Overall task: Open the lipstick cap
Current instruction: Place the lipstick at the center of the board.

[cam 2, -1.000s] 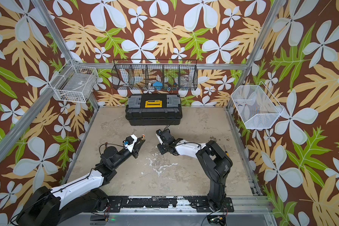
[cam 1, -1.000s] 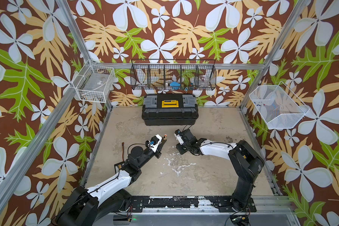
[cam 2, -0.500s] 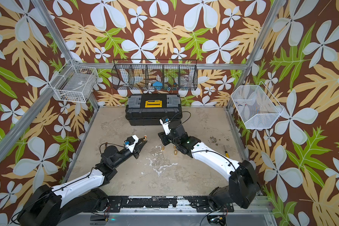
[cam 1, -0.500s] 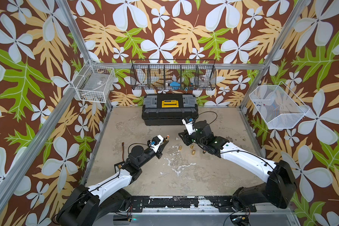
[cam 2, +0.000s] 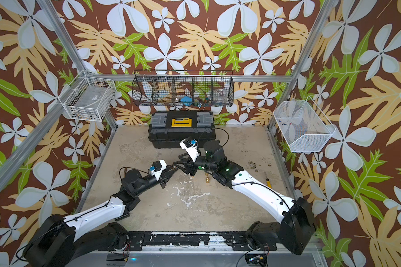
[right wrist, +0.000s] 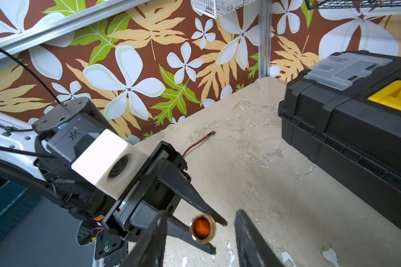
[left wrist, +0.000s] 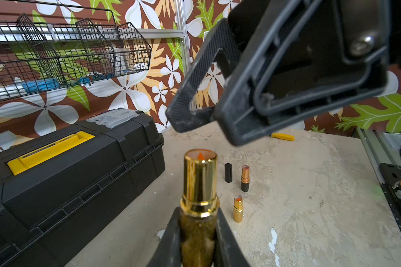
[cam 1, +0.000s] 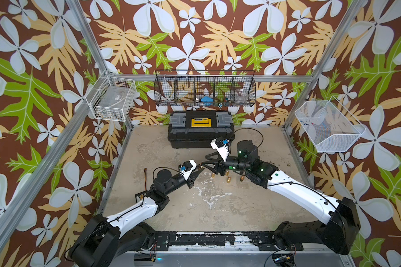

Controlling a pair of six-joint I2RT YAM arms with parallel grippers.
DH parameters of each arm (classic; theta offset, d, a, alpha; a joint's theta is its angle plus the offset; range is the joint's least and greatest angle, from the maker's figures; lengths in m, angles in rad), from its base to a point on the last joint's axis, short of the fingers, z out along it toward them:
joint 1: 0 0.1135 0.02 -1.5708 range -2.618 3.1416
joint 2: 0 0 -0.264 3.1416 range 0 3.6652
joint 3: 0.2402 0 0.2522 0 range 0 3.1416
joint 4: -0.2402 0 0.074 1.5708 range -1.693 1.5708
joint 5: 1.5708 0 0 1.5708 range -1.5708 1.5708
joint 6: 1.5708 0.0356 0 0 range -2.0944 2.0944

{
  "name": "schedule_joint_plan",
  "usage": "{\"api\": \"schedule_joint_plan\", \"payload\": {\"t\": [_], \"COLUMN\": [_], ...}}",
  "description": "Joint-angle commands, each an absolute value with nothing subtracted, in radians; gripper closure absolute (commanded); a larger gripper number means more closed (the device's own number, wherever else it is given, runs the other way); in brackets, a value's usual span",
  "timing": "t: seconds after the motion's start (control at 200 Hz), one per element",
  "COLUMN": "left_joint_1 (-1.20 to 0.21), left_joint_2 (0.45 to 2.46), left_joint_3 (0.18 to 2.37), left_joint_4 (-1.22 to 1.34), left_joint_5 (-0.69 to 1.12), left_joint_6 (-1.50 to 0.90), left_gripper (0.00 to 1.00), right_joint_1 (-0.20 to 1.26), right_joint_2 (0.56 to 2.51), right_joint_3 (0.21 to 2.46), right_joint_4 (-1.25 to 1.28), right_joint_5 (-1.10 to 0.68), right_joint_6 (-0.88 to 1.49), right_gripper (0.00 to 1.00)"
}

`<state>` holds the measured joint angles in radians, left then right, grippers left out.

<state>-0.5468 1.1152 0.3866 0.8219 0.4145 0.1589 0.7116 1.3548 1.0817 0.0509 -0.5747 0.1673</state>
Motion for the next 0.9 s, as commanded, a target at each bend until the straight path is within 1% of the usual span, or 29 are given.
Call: {"api": "schedule_joint_plan", "payload": {"t": [0.0,0.195,0.225,0.305,0.47,0.611,0.666,0.896], "left_joint_1": [-0.548,-0.547,-0.548,-0.548,-0.547,-0.547,-0.548,-0.548], "left_joint_2": [1.115,1.117,1.118,1.120,1.122,1.129,1.130,1.136], "left_joint_3": [0.405,0.408,0.408,0.408,0.408,0.410,0.410,0.411], "left_joint_4": [0.794,0.792,0.792,0.789,0.790,0.787,0.787,0.789], "left_joint_5": [0.437,0.438,0.438,0.436,0.434,0.432,0.430,0.431], "left_joint_6": [0.171,0.174,0.175,0.177,0.181,0.180,0.180,0.178], "left_gripper": [0.86,0.86,0.86,0.86,0.86,0.86,0.85,0.85], "right_joint_1": [0.725,0.736,0.738,0.738,0.738,0.738,0.738,0.738], "right_joint_2": [1.368,1.400,1.402,1.404,1.416,1.422,1.425,1.433], "right_joint_3": [1.097,1.122,1.125,1.122,1.133,1.136,1.135,1.139], "right_joint_4": [0.026,-0.021,-0.025,-0.024,-0.037,-0.049,-0.051,-0.062], "right_joint_5": [-0.609,-0.594,-0.568,-0.559,-0.561,-0.553,-0.553,-0.551], "right_joint_6": [0.125,0.103,0.100,0.095,0.088,0.080,0.080,0.077], "right_gripper": [0.50,0.50,0.50,0.53,0.65,0.69,0.73,0.74]}}
